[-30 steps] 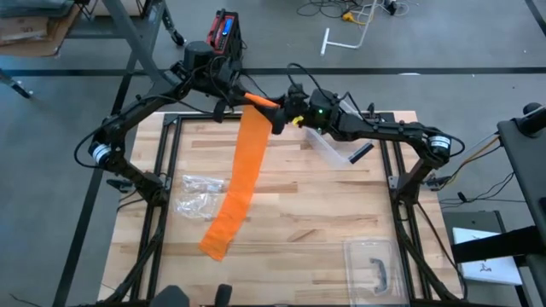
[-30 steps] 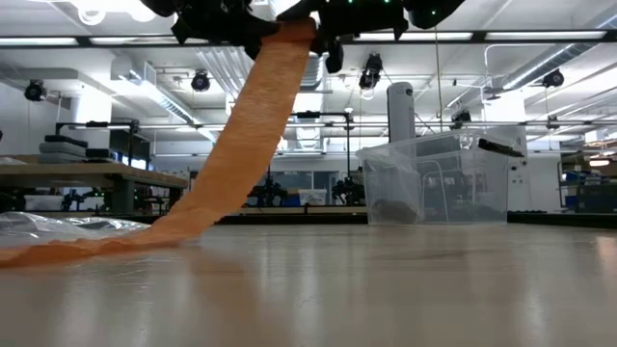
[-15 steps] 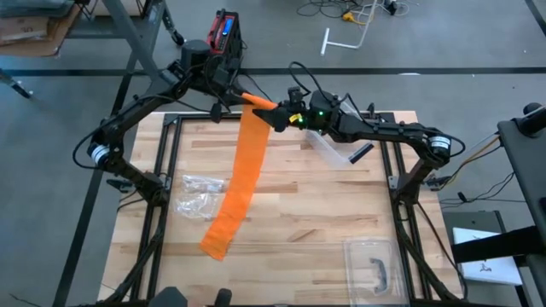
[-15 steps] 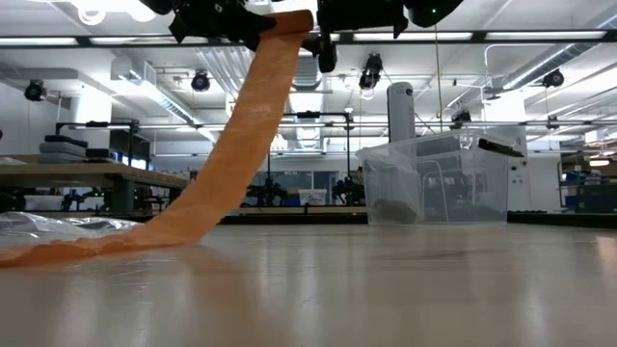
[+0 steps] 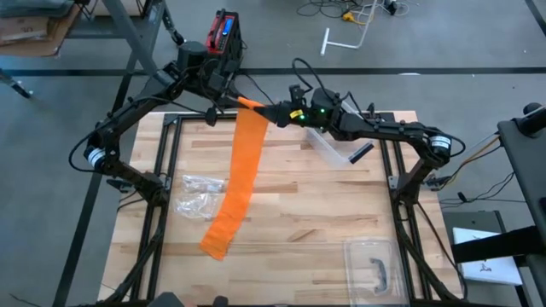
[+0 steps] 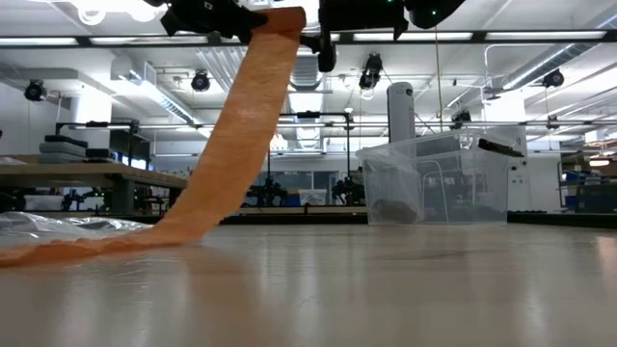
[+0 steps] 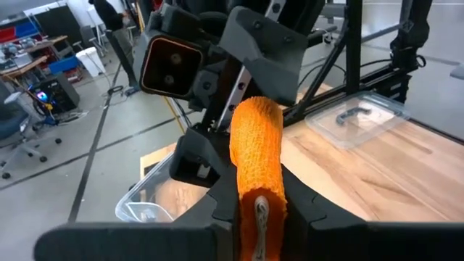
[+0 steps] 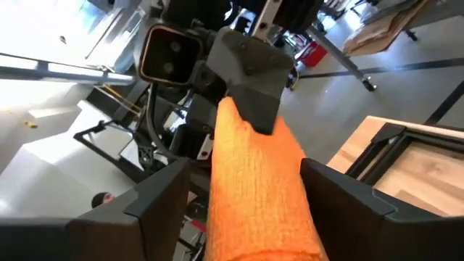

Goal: Roll bandage
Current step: Roll the orange bandage on the table

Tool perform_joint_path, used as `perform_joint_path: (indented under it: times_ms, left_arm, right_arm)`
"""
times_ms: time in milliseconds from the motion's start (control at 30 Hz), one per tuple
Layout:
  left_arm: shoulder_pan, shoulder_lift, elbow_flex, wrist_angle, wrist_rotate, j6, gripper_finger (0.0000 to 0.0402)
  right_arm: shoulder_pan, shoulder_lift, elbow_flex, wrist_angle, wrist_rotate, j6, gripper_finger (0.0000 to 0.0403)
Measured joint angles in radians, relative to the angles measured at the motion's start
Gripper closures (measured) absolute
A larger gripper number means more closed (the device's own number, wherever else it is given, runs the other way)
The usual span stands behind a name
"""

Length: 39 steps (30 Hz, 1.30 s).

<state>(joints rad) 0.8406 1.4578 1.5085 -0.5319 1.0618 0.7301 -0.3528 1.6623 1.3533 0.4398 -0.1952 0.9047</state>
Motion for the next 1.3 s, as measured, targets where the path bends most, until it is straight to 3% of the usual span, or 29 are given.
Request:
perform_joint_path:
  times_ms: [233, 600, 800, 933, 1100, 1300]
  left_arm:
    - [-0.001, -0.001, 0.0, 0.0, 0.003, 0.003, 0.0361]
    - [-0.001, -0.002, 0.0, -0.004, 0.0, -0.099, 0.0347]
    - [-0.001, -0.002, 0.0, -0.016, -0.014, -0.292, 0.0276]
    - [-0.001, -0.001, -0.002, -0.046, -0.071, -0.305, 0.0208]
    - [-0.002, -0.002, -0.002, -0.047, -0.072, -0.335, 0.0134]
    - [-0.014, 0.004, -0.002, -0.038, -0.051, -0.377, 0.0084]
  right_arm:
    - [0.004, 0.0, 0.0, -0.001, 0.003, -0.026, 0.0178]
    - [0.0, 0.001, 0.0, -0.004, 0.008, -0.164, 0.0275]
    - [-0.003, 0.002, 0.0, 0.0, 0.011, -0.35, 0.0287]
    - [-0.003, 0.0, 0.001, -0.01, 0.011, -0.51, 0.0289]
    - [-0.003, 0.0, 0.001, -0.022, 0.012, -0.638, 0.0289]
    - [-0.003, 0.0, 0.001, -0.026, 0.012, -0.744, 0.0289]
